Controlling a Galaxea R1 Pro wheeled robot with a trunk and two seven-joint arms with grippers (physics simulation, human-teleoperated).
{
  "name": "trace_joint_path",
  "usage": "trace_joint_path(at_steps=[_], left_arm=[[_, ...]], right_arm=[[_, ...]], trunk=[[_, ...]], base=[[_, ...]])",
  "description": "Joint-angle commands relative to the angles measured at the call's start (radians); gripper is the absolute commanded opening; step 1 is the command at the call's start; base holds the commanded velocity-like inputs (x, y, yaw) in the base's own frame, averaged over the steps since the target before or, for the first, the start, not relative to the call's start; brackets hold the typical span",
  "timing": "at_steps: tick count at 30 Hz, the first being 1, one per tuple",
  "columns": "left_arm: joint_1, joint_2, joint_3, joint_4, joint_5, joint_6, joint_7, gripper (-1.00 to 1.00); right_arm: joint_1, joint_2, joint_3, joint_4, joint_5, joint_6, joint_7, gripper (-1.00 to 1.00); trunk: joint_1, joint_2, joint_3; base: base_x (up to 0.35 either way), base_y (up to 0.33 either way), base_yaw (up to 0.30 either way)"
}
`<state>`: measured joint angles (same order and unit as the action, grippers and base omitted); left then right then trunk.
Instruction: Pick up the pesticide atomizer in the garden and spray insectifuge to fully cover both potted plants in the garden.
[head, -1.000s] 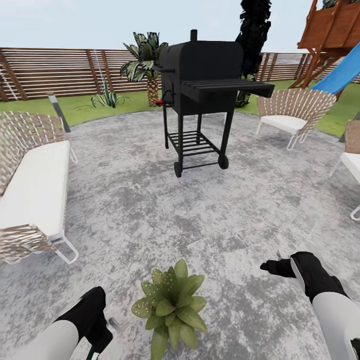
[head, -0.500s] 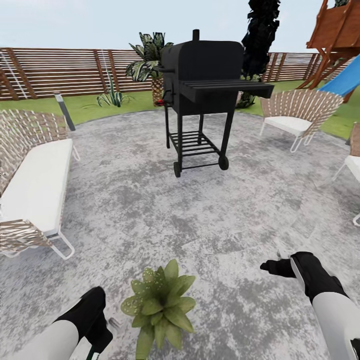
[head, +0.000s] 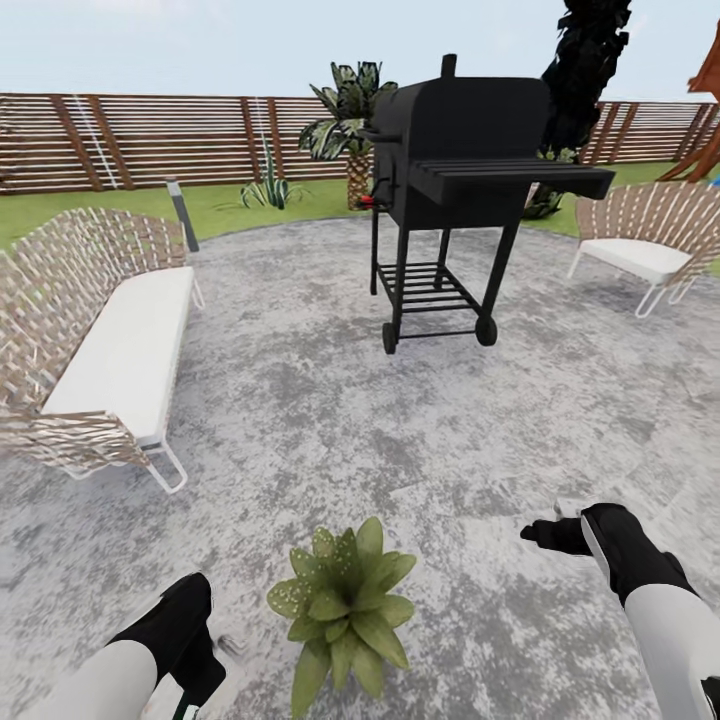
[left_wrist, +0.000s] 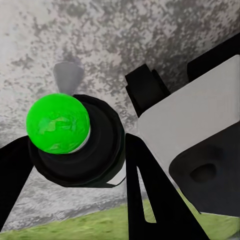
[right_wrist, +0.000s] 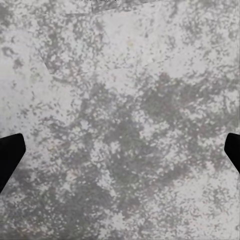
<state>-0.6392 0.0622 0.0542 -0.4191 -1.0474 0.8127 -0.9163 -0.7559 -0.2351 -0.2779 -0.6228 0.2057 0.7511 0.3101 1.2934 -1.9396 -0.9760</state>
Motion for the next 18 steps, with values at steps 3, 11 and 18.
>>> trace_joint_path(at_steps=[3,11,18], left_arm=[[0.000,-0.001,0.006,-0.001,-0.008,0.005,-0.007,-1.00],[0.000,-0.001,0.006,-0.005,-0.008,0.005,-0.007,-1.00],[0.000,-0.001,0.006,-0.006,-0.008,0.005,-0.007,-1.00]], right_arm=[[0.000,0.000,-0.004,-0.002,0.010,0.004,0.009,1.00],[0.000,0.000,-0.003,-0.002,0.012,0.004,0.009,1.00],[0.000,0.000,-0.003,-0.002,0.013,0.004,0.009,1.00]], trunk=[[0.000,0.000,-0.002],[0.000,0.000,-0.004],[0.000,0.000,-0.004]], base=[[0.000,0.000,0.272],[0.000,-0.119,0.163],[0.000,-0.310,0.054]])
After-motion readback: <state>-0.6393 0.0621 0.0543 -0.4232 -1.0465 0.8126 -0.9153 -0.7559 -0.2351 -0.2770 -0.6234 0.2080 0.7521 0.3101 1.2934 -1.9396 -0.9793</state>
